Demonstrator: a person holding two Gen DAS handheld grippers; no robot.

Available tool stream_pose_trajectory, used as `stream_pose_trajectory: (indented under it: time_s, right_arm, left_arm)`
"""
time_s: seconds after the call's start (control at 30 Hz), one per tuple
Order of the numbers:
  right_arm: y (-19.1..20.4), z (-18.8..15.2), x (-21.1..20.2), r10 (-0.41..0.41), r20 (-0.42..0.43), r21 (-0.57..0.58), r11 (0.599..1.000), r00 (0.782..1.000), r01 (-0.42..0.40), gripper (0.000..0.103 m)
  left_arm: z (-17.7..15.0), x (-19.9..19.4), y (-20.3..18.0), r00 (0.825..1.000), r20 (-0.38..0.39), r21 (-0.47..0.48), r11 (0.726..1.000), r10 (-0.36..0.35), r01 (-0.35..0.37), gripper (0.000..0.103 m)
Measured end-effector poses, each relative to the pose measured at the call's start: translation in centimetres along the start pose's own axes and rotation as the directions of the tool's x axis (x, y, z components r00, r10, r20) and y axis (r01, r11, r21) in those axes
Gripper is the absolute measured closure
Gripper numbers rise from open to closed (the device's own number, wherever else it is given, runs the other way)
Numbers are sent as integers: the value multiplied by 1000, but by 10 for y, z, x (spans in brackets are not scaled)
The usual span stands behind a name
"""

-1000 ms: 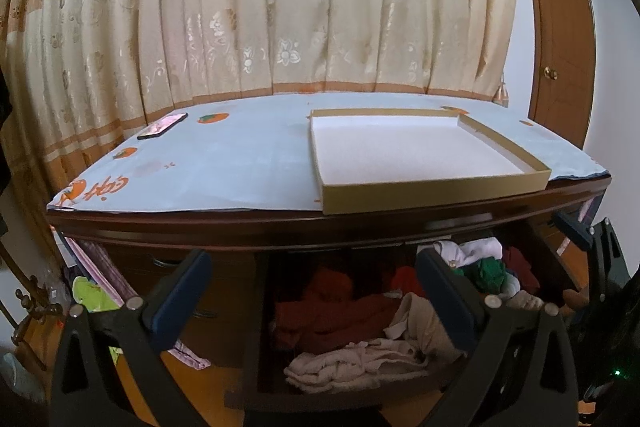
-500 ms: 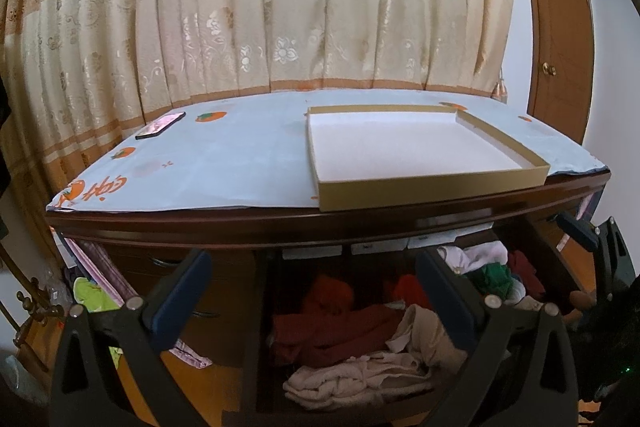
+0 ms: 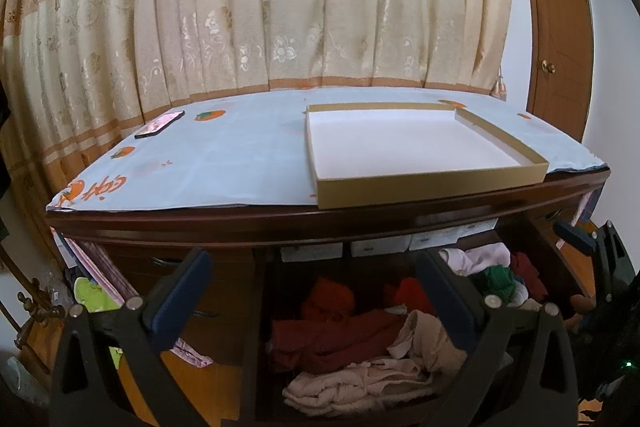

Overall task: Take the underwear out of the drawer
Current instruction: 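Lower both tools toward the clothes in the open drawer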

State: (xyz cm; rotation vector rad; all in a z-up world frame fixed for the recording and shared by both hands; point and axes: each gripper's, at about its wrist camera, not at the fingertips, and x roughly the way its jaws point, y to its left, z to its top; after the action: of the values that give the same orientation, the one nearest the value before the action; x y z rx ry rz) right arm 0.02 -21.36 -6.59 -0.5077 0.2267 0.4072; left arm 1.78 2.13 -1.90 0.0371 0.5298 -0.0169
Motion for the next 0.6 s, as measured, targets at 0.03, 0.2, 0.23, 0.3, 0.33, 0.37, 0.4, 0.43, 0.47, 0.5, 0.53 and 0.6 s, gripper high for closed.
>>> stream_pose_trajectory:
  time_s: [0.03,0.2,0.23,0.3,0.33,0.37,0.4,0.43,0.47,0.5,0.53,0.6]
  right_arm:
    - [0,0,0,2,-6,3,1000,1000,-2,1]
    - [-10,3,2,31,-48,60,998,998,-28,1]
    - [-13,3,2,39,-57,83,996,998,-34,1]
    - [-18,1,1,50,-70,115,992,996,-41,1]
    - [-19,1,1,53,-75,125,991,996,-43,1]
    - [-20,0,0,57,-80,133,990,995,-46,1]
    - [-20,0,0,59,-82,135,990,995,-47,1]
    - [-19,0,0,59,-85,133,990,995,-48,1]
    - [-18,0,0,61,-88,128,991,994,-49,1]
    - [-17,0,0,61,-92,122,991,994,-50,1]
    - [-17,0,0,63,-97,118,992,993,-51,1]
    - [-17,0,2,71,-112,118,991,991,-57,1]
  left_arm:
    - [0,-1,0,1000,0,1,1000,0,0,0]
    - [0,0,0,1000,-1,0,1000,1,-1,0]
    - [0,0,0,1000,-3,-2,1000,1,-1,0]
    - [-1,0,1,1000,-7,-4,1000,-1,1,0]
    - [-2,0,1,1000,-10,-4,1000,-2,2,0]
    - [-3,-1,1,1000,-13,-4,1000,-1,1,0]
    - [-3,0,0,1000,-15,-2,1000,0,0,0]
    - [-4,-1,0,1000,-18,1,1000,2,-2,0]
    - [-4,0,0,1000,-20,3,1000,3,-3,0]
    - [-4,0,0,1000,-23,5,1000,3,-3,0]
    - [-5,0,1,1000,-26,8,1000,4,-4,0]
    - [-4,2,1,999,-34,16,1000,7,-6,0]
